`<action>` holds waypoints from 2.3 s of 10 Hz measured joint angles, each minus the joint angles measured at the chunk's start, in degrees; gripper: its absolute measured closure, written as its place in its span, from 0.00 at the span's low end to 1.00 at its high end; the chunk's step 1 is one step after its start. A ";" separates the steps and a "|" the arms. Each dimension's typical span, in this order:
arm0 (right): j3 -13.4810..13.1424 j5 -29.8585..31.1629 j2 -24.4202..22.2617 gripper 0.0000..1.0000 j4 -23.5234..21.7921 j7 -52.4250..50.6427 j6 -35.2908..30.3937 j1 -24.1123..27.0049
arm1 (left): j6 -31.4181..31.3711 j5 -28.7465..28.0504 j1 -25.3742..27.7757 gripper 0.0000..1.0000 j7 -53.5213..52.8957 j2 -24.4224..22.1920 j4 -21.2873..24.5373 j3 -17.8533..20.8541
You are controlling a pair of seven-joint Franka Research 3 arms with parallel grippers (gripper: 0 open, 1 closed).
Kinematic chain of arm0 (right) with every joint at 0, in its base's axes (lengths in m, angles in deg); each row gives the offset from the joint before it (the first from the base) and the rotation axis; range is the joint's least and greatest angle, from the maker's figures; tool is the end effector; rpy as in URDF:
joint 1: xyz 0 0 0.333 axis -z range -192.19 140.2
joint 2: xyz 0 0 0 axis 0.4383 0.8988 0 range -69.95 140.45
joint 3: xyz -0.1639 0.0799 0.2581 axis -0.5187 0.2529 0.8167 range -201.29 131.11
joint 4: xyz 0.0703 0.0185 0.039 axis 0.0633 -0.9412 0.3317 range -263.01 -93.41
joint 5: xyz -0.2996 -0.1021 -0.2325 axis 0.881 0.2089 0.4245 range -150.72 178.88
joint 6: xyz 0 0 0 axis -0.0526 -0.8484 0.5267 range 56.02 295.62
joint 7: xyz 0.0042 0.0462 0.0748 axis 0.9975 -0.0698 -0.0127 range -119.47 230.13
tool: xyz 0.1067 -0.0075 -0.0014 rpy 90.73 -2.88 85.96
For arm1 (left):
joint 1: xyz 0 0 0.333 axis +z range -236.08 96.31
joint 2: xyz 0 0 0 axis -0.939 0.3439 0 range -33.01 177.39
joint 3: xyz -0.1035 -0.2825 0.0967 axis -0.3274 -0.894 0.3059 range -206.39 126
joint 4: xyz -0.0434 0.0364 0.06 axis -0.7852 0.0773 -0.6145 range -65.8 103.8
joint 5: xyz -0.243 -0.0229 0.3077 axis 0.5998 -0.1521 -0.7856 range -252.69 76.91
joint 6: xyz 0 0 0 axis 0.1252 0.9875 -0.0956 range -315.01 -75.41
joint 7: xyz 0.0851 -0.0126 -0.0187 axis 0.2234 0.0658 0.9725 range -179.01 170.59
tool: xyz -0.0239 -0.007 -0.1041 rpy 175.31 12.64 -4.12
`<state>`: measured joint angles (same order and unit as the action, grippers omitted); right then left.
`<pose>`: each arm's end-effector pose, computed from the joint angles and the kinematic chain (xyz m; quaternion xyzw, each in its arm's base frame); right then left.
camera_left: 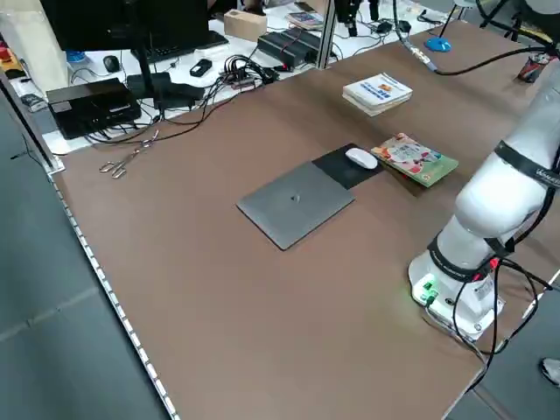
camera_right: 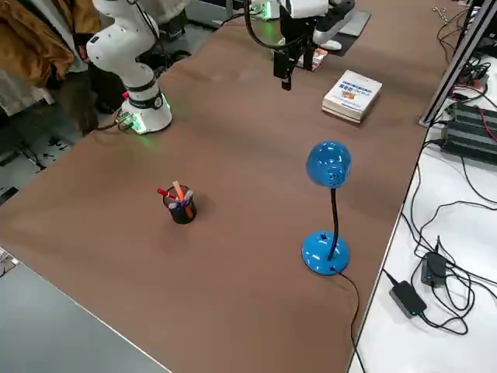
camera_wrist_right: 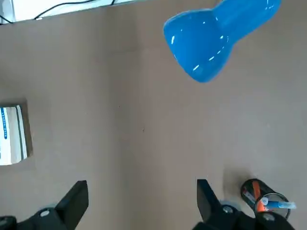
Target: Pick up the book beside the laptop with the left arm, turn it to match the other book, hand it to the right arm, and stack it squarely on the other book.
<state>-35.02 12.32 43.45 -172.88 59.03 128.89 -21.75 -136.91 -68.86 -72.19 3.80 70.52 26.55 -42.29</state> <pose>0.6092 -0.0416 0.5860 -0.9969 0.0703 -0.0323 0.0152 0.5278 -0.0774 0.5683 0.9814 0.0369 -0.1091 0.1538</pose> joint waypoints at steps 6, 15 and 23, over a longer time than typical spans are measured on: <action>0.05 0.74 0.04 0.00 -0.08 0.00 -1.37 -1.43 | -24.60 11.57 -1.18 0.07 -10.04 -8.05 35.42 -7.62; 0.19 1.86 2.56 0.00 -0.66 0.11 -0.92 -7.33 | -34.84 35.92 0.26 0.20 -34.58 0.10 54.16 -7.56; 0.19 1.88 4.98 0.00 -0.66 0.12 3.25 -8.25 | -45.99 53.74 -0.27 0.22 -49.21 12.76 55.86 -14.77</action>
<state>-34.83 14.19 48.43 -173.54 59.15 132.14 -30.00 -182.90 -15.12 -72.46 -45.41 83.28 82.42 -57.07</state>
